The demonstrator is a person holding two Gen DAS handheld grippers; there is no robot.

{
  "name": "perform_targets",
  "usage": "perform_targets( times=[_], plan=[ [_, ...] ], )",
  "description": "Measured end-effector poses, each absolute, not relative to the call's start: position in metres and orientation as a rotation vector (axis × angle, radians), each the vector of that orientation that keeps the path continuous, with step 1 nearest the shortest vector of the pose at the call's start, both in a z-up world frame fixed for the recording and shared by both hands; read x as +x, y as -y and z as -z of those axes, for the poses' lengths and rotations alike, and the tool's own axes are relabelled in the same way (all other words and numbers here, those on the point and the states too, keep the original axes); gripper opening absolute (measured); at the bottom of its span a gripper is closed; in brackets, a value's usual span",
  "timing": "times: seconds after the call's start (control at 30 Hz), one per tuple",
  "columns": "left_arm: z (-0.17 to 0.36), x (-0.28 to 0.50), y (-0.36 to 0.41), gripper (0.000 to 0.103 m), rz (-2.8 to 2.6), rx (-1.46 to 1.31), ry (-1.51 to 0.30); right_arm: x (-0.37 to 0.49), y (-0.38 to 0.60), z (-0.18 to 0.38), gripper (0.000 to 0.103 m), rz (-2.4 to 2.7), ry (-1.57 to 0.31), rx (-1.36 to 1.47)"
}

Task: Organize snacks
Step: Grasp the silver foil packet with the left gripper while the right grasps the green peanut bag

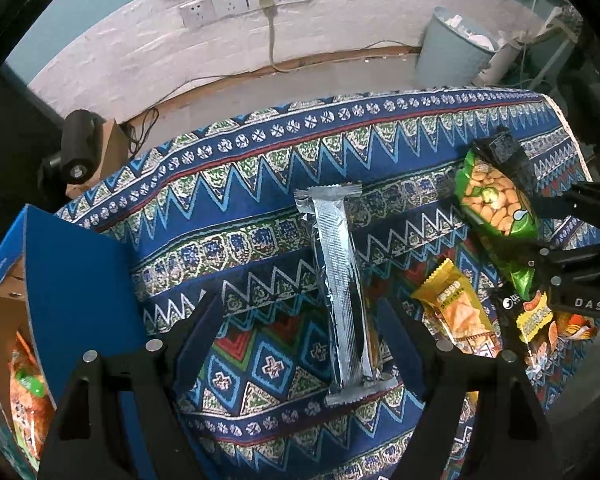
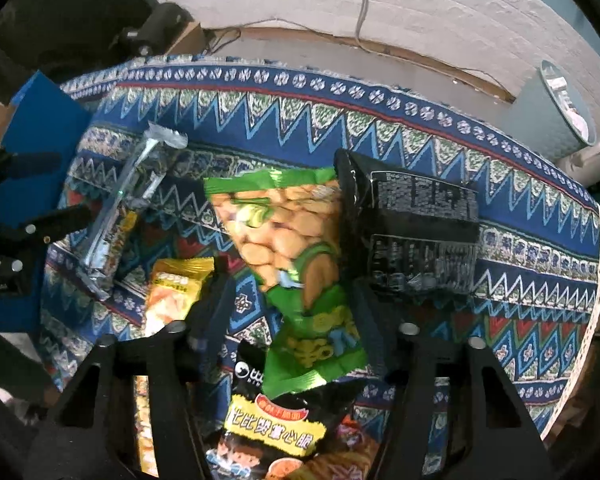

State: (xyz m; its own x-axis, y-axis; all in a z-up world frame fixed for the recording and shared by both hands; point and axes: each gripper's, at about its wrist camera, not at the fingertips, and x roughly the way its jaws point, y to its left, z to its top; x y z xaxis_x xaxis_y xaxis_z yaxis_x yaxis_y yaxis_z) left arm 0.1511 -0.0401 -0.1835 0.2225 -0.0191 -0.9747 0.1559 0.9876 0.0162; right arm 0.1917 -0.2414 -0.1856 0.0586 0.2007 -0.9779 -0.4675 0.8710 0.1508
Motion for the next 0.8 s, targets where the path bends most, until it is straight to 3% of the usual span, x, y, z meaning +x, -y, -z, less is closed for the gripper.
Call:
perform_targets(
  times=[0.63, 0.73, 0.8],
  plan=[
    [0.213, 0.163, 0.069, 0.08, 0.155, 0.181, -1.355, 0.193, 0.235, 0.201, 0.045, -0.489, -1.447, -0.272],
    [0.216, 0.156, 0.073, 0.066, 0.159, 0.192, -1.351, 0.188, 0.233, 0.197, 0.043, -0.497, -1.433, -0.278],
    [0.22, 0.153, 0.07, 0.046, 0.163, 0.194, -1.361, 0.188, 0.233, 0.194, 0.038, -0.503, -1.428, -0.277]
  ],
)
